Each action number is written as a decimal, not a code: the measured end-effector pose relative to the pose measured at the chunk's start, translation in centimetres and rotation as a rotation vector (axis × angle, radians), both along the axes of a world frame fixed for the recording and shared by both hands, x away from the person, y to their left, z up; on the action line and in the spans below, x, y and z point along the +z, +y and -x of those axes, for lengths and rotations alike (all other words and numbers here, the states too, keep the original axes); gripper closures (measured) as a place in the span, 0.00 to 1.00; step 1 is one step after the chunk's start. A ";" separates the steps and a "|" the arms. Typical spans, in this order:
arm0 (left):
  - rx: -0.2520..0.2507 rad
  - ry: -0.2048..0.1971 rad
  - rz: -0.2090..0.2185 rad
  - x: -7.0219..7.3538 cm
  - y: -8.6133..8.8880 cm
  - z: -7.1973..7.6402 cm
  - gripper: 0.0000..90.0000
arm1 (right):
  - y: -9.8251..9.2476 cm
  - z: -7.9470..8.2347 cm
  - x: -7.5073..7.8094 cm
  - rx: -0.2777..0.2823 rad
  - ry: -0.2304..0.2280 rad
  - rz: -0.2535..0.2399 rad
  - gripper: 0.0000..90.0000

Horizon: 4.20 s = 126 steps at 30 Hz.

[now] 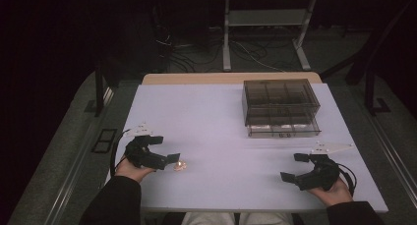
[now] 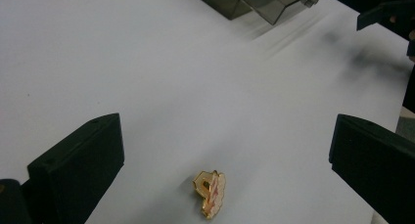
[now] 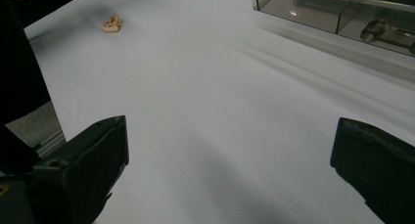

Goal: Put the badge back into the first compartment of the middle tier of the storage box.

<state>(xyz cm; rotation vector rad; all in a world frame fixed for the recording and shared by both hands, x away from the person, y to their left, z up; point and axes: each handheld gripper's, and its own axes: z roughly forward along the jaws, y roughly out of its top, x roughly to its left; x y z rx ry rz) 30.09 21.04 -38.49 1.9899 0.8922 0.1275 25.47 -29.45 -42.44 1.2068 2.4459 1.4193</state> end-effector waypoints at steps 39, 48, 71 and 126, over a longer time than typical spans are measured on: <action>-0.142 0.150 -0.158 -3.1 -2.0 -2.4 0.00 | 0.1 -0.2 -0.3 0.002 0.004 0.020 0.00; -0.180 0.173 -0.198 -3.6 -2.5 -2.4 0.00 | 0.0 -0.2 -0.3 0.002 0.006 0.020 0.00; -0.224 0.203 -0.224 -4.3 -2.0 -2.5 0.40 | 0.0 -0.1 -0.4 0.005 0.009 0.025 0.00; -0.156 0.177 -0.099 -1.4 -0.8 -2.3 0.95 | -0.7 -0.3 -0.3 -0.024 -0.009 -0.031 0.00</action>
